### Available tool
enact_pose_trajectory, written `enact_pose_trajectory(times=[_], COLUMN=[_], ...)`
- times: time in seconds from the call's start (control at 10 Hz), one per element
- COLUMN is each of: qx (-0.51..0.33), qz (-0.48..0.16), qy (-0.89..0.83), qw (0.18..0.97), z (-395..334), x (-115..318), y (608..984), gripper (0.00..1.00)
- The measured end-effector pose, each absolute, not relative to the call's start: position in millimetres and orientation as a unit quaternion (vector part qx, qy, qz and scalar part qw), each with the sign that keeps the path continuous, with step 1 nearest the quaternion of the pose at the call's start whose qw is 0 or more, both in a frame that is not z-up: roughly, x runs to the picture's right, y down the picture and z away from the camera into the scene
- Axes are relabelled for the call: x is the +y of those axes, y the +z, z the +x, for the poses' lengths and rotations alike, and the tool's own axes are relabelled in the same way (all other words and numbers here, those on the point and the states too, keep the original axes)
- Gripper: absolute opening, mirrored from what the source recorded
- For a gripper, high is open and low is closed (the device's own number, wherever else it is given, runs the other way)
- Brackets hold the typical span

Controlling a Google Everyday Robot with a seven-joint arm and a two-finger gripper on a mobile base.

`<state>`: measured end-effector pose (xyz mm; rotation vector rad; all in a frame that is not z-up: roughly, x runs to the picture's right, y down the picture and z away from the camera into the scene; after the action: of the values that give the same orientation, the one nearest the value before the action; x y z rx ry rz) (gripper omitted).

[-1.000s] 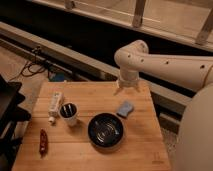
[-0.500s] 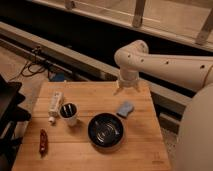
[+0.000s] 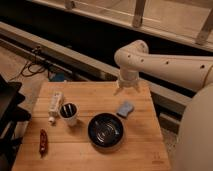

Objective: Push the ceramic bowl across the table

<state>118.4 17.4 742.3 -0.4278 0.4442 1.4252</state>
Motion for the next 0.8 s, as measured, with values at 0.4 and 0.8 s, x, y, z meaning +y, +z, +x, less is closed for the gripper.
enact_pose_trajectory(times=[0.4, 0.8], qx=[0.201, 0.201], qz=[-0.193, -0.192], qy=[0.643, 0.645], qw=[0.713, 0.712], z=[118.4, 118.8], x=[17.4, 17.4], y=[742.3, 741.5], gripper=[0.74, 0.62])
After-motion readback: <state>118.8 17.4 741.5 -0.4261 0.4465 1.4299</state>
